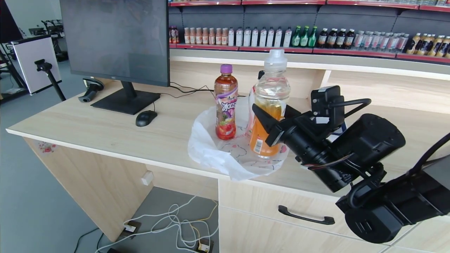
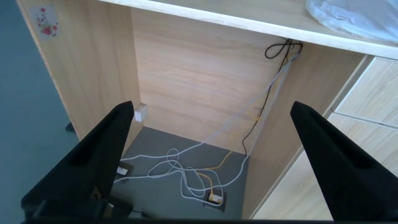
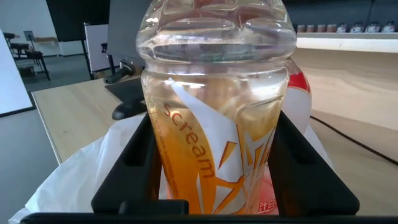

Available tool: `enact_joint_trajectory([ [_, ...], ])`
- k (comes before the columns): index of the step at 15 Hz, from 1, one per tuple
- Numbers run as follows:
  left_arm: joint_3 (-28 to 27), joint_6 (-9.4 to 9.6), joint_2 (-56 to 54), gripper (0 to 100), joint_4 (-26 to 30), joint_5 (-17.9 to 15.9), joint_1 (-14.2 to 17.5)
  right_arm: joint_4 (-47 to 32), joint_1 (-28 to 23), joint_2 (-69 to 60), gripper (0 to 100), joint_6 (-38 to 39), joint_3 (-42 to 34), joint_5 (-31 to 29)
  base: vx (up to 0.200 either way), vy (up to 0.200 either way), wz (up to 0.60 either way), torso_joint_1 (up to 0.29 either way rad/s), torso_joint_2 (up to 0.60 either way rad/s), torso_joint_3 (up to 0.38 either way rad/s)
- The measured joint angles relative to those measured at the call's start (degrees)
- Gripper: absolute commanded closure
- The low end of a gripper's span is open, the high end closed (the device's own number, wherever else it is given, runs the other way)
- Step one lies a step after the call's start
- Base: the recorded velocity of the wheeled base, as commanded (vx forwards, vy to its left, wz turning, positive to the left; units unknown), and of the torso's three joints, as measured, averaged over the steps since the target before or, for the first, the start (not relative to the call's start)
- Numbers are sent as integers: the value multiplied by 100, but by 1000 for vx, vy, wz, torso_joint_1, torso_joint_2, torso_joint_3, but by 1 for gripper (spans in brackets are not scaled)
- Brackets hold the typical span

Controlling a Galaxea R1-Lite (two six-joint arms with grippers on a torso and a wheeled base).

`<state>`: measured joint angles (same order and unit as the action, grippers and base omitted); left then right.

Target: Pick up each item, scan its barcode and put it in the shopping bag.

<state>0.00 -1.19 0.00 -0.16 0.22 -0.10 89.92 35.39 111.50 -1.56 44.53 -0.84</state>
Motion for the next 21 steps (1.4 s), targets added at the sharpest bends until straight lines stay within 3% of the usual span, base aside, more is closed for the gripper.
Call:
enact_joint_trajectory([
  [21,0,9,0,0,-22,2,2,29,9,873,100,138,434,-2,0,0,0,0,0,0],
])
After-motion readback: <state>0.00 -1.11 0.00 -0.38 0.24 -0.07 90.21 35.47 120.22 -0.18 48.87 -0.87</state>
